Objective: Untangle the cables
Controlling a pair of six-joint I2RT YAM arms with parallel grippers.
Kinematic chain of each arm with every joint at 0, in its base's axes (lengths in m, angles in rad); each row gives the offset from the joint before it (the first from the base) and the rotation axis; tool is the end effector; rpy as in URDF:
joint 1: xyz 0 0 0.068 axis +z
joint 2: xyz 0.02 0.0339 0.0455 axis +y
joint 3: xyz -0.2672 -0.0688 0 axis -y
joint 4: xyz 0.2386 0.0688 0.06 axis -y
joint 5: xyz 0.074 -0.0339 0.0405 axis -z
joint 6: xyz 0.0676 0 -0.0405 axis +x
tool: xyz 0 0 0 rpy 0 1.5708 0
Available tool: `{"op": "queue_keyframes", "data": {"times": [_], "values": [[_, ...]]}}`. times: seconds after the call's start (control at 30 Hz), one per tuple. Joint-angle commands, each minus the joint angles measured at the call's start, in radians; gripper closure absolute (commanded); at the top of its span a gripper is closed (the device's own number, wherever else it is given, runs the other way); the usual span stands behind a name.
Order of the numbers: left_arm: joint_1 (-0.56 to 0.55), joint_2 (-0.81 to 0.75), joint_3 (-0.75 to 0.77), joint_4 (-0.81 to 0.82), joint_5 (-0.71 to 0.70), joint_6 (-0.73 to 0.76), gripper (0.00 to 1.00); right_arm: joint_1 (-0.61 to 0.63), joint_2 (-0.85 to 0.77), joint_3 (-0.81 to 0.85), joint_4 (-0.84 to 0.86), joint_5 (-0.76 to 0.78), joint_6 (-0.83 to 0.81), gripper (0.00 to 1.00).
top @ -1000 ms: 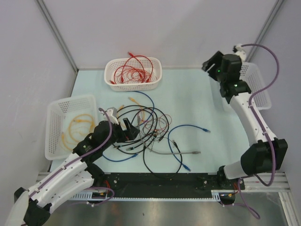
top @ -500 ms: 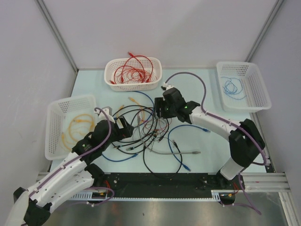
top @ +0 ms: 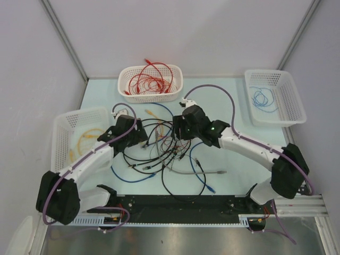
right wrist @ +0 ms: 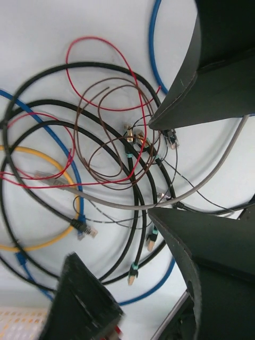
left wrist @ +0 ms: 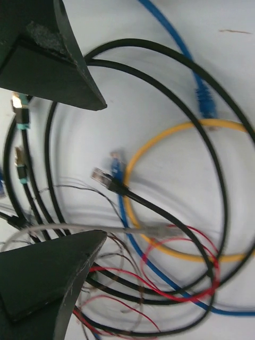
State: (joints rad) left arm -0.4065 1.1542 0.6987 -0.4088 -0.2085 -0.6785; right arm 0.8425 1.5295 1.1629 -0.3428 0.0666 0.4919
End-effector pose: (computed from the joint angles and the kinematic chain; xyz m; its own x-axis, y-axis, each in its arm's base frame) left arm 0.2292 -0.0834 0.2002 -0.7092 -0.3632 -0.6042 -0.2334 0.9297 -0.2849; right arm 0.2433 0.2661 0.2588 -0.7180 -0.0970 -0.6893 -0.4220 0.8482 0.3202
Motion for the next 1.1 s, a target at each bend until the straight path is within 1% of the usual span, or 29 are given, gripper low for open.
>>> {"op": "queue_keyframes", "data": {"times": [0.0,0.07,0.13,0.23,0.3,0.37,0.4,0.43,0.47,0.5,0.53,0.57,0.6,0.63,0.67,0.7,0.73,0.8,0.83,0.93,1.07], "values": [[0.034,0.097,0.146,0.111,0.014,0.066,0.01,-0.002,-0.126,-0.020,-0.028,0.078,-0.021,0.35],[0.069,0.152,0.168,0.129,0.023,0.065,0.03,-0.005,-0.144,-0.038,-0.039,0.102,-0.027,0.35],[0.100,0.186,0.197,0.140,0.032,0.047,0.05,-0.013,-0.143,-0.049,-0.041,0.095,-0.027,0.35],[0.155,0.246,0.226,0.157,0.038,0.007,0.06,-0.026,-0.134,-0.068,-0.021,0.081,-0.019,0.36],[0.167,0.289,0.248,0.168,0.044,-0.035,0.05,-0.031,-0.129,-0.080,-0.007,0.078,-0.022,0.36],[0.170,0.323,0.275,0.182,0.063,-0.074,0.06,-0.040,-0.117,-0.091,0.034,0.099,-0.027,0.36],[0.169,0.328,0.283,0.185,0.098,-0.082,0.07,-0.063,-0.111,-0.101,0.060,0.107,-0.035,0.36],[0.164,0.328,0.288,0.191,0.112,-0.088,0.07,-0.081,-0.098,-0.104,0.118,0.117,-0.036,0.36],[0.158,0.319,0.289,0.194,0.121,-0.096,0.07,-0.101,-0.063,-0.103,0.152,0.113,-0.032,0.36],[0.155,0.308,0.285,0.191,0.124,-0.096,0.07,-0.159,-0.042,-0.103,0.195,0.096,-0.030,0.36],[0.152,0.296,0.279,0.192,0.133,-0.095,0.07,-0.186,-0.019,-0.103,0.291,0.034,-0.009,0.37],[0.146,0.261,0.256,0.189,0.136,-0.090,0.07,-0.213,0.012,-0.100,0.333,0.007,0.002,0.38],[0.144,0.242,0.240,0.191,0.142,-0.090,0.07,-0.244,0.070,-0.091,0.417,-0.010,0.013,0.38],[0.144,0.202,0.222,0.188,0.167,-0.090,0.07,-0.253,0.113,-0.047,0.433,-0.023,0.014,0.39],[0.144,0.181,0.187,0.183,0.175,-0.092,0.07,-0.260,0.151,-0.011,0.438,-0.034,0.008,0.39],[0.141,0.158,0.165,0.182,0.184,-0.092,0.07,-0.261,0.234,0.024,0.424,-0.051,-0.002,0.39],[0.135,0.109,0.144,0.179,0.193,-0.095,0.07,-0.260,0.269,0.102,0.415,-0.056,-0.030,0.39],[0.126,0.059,0.076,0.177,0.196,-0.101,0.07,-0.249,0.358,0.162,0.393,-0.054,-0.044,0.39],[0.118,0.017,0.059,0.170,0.195,-0.101,0.07,-0.243,0.380,0.181,0.393,-0.056,-0.050,0.38],[0.115,-0.043,0.013,0.148,0.201,-0.096,0.08,-0.229,0.452,0.234,0.395,-0.056,-0.059,0.37],[0.107,-0.094,-0.024,0.134,0.201,-0.092,0.08,-0.209,0.514,0.286,0.407,-0.050,-0.076,0.37]]}}
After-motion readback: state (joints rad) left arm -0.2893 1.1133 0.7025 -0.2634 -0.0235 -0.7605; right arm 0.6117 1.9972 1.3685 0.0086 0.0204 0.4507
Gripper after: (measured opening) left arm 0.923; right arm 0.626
